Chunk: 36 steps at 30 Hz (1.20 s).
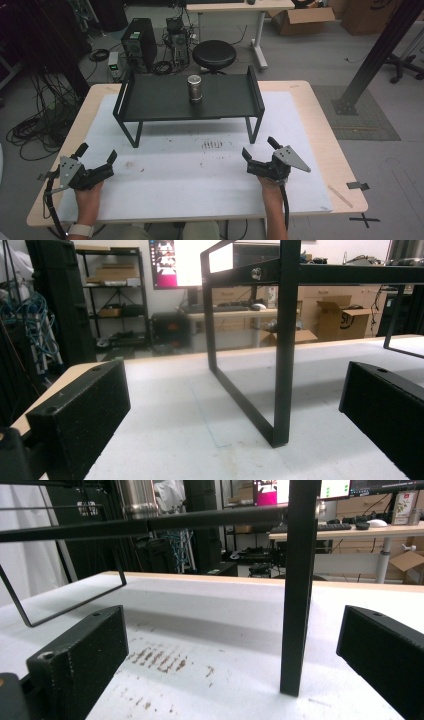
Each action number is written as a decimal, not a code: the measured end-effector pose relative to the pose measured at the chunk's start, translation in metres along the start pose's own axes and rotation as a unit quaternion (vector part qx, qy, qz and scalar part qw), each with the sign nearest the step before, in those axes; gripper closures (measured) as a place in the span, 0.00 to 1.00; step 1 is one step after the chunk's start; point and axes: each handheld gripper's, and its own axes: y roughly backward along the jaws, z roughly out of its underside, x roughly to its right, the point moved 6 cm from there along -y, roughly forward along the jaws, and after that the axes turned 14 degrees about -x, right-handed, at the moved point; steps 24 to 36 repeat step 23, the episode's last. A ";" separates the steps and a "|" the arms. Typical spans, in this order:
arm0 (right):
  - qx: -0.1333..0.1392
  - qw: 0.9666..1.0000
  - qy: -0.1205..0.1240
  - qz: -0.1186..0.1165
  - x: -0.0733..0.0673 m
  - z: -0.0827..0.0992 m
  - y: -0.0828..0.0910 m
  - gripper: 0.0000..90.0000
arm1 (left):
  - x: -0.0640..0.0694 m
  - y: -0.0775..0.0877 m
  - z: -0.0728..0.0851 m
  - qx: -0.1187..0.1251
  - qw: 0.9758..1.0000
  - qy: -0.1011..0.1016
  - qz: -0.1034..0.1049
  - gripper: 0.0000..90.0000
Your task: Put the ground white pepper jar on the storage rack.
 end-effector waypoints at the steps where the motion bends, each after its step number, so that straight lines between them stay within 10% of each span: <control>1: -0.001 1.000 0.001 0.001 0.000 0.002 -0.001 0.00 | 0.000 0.000 0.000 0.000 1.000 0.000 0.000 0.00; 19: 0.039 0.997 0.051 0.038 -0.011 0.016 0.004 0.00 | 0.000 0.000 0.000 0.001 1.000 0.001 -0.001 0.00; 36: 0.049 0.997 0.044 0.037 -0.009 0.016 0.006 0.00 | 0.000 0.000 0.000 0.001 1.000 0.001 0.000 0.00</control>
